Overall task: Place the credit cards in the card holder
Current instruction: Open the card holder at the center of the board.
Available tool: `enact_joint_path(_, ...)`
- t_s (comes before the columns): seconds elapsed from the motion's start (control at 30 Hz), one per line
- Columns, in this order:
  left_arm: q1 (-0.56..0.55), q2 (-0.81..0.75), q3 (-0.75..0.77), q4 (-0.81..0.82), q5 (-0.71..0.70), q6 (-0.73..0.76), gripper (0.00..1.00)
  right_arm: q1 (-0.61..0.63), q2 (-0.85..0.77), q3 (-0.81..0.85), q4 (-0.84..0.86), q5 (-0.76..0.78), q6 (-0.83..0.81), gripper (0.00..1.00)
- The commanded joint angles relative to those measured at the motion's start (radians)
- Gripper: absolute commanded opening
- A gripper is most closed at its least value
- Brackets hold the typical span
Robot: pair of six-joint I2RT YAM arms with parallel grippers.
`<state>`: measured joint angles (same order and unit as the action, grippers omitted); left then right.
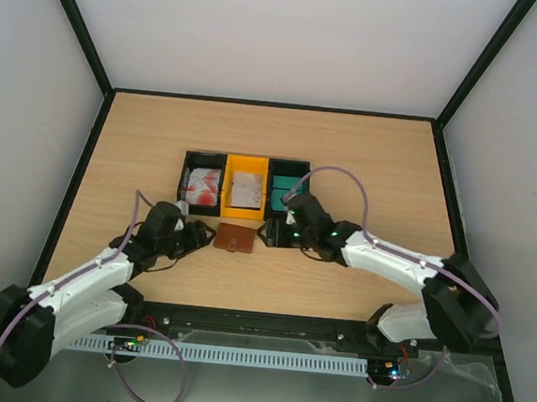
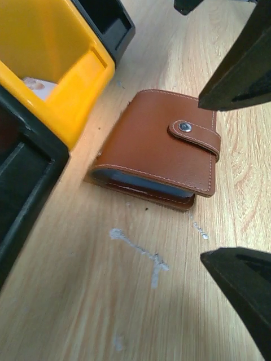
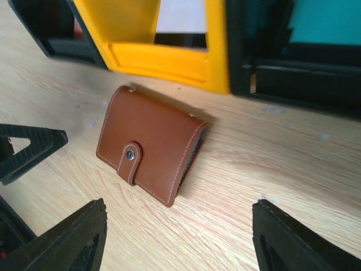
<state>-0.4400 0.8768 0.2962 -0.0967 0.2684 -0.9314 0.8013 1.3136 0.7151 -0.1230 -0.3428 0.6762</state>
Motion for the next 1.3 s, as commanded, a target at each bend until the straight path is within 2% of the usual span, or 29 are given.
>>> enact_joint_path(0.0,-0.075,0.092,0.009,0.082,-0.066,-0.028,0.65,0.079,0.121,0.083,0.018,0.088,-0.036,0.67)
enact_joint_path(0.27,-0.131,0.209,0.027,0.142,-0.113,-0.023,0.56,0.100,0.278,0.092,0.083,0.055,0.085,0.49)
enact_joint_path(0.7,-0.135,0.320,0.051,0.202,-0.144,0.043,0.45,0.101,0.399,0.078,0.209,-0.012,0.170,0.29)
enact_joint_path(1.03,-0.134,0.351,0.014,0.263,-0.082,0.047,0.32,0.100,0.427,0.035,0.366,-0.068,0.212,0.15)
enact_joint_path(1.2,-0.135,0.341,-0.009,0.293,-0.043,0.046,0.26,0.101,0.410,0.043,0.380,-0.076,0.206,0.12)
enact_joint_path(1.27,-0.135,0.338,-0.012,0.300,-0.033,0.043,0.25,0.099,0.403,0.043,0.382,-0.082,0.205,0.07)
